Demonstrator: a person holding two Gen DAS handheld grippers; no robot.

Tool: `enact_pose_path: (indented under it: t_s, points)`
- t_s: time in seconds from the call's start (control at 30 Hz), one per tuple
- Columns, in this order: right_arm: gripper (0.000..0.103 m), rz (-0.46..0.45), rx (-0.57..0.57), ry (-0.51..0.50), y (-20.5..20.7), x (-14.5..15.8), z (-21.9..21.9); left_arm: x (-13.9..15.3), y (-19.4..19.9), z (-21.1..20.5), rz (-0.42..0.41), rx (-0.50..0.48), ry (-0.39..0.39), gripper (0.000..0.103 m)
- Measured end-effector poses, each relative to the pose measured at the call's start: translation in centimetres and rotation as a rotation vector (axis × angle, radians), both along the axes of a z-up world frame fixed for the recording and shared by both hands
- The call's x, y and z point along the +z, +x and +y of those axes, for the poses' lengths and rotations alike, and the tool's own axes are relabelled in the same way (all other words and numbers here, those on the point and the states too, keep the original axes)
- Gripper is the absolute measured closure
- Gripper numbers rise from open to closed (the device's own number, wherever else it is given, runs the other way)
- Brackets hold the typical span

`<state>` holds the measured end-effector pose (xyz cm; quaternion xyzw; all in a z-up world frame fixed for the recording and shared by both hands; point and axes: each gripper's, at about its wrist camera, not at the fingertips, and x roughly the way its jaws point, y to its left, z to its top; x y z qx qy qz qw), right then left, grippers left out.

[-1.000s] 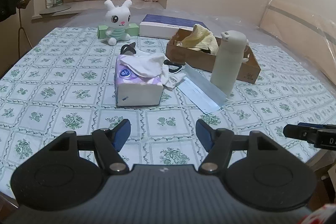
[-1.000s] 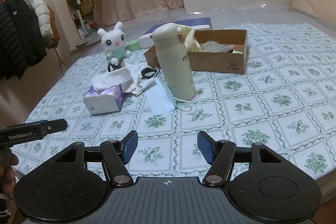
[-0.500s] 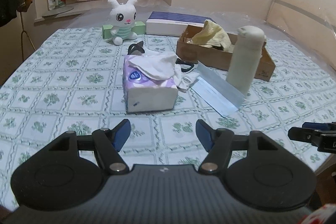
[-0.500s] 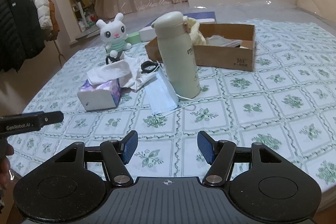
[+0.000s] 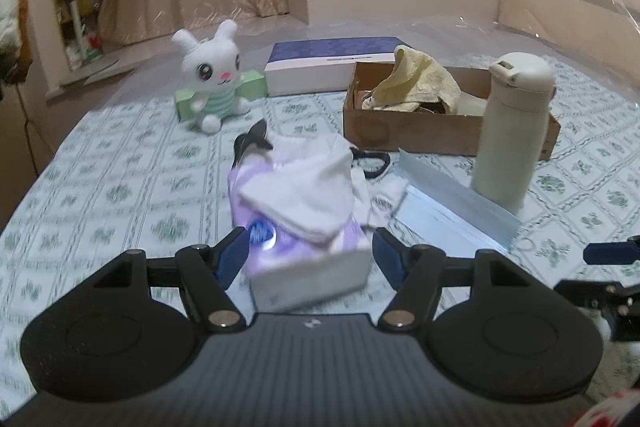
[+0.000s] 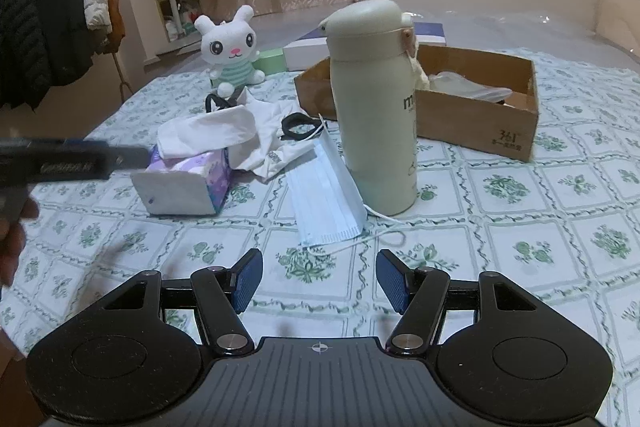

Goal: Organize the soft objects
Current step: 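Grasp the white cloth on the tissue pack with the left gripper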

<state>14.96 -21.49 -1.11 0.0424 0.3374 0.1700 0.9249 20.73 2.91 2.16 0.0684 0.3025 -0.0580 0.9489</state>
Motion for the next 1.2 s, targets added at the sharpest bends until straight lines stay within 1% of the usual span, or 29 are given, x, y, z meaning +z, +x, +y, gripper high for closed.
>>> enact_pose_path:
  t_s: [0.17,0.23,0.33,0.43,0.47,0.5,0.57,0.6,0.7,0.77,0.83,1.0,1.03,1.1,1.2]
  points:
    - [0.040,-0.002,0.013,-0.015,1.5,-0.8,0.6,-0.9,3.8,-1.0,0.002,-0.062,0.069,0.039]
    - [0.040,0.003,0.017,-0.016,2.0,-1.2,0.9,-1.5,5.1,-1.2,0.013,-0.073,0.089,0.042]
    - [0.040,0.017,0.018,-0.013,2.7,-1.9,1.0,-2.4,6.7,-1.5,0.031,-0.081,0.115,0.051]
    - [0.040,0.028,0.017,-0.010,3.2,-2.5,1.1,-2.9,7.5,-1.7,0.022,-0.086,0.154,0.065]
    - [0.040,0.031,0.017,-0.011,3.3,-2.6,1.1,-2.9,7.6,-1.6,0.021,-0.087,0.156,0.076]
    - [0.040,0.033,0.017,-0.011,3.4,-2.7,1.1,-2.9,7.7,-1.6,0.026,-0.087,0.153,0.090]
    - [0.040,0.038,0.015,-0.012,3.6,-2.9,1.0,-2.8,7.7,-1.5,0.034,-0.086,0.136,0.100]
    - [0.040,0.039,0.014,-0.012,3.6,-3.0,1.0,-2.7,7.6,-1.5,0.034,-0.086,0.125,0.102]
    - [0.040,0.040,0.009,-0.007,3.6,-3.0,0.8,-2.1,6.3,-1.6,0.027,-0.090,0.089,0.103]
    - [0.040,0.037,0.008,-0.005,3.5,-2.8,0.8,-1.6,4.9,-1.8,0.031,-0.115,0.047,0.103]
    - [0.040,0.034,0.007,-0.002,3.3,-2.7,0.7,-1.2,3.4,-2.0,0.050,-0.149,-0.010,0.103]
    - [0.040,0.027,-0.003,0.010,2.6,-2.1,0.3,-1.0,-1.0,-2.9,0.108,-0.267,-0.101,0.103]
    - [0.040,0.027,-0.006,0.011,2.5,-2.0,0.2,-1.1,-1.5,-3.1,0.113,-0.282,-0.106,0.103]
    - [0.040,0.027,-0.014,0.016,2.3,-1.9,0.0,-1.3,-1.9,-3.5,0.111,-0.297,-0.091,0.103]
    - [0.040,0.030,-0.025,0.023,2.1,-1.8,-0.4,-1.7,-1.3,-4.2,0.099,-0.288,-0.067,0.103]
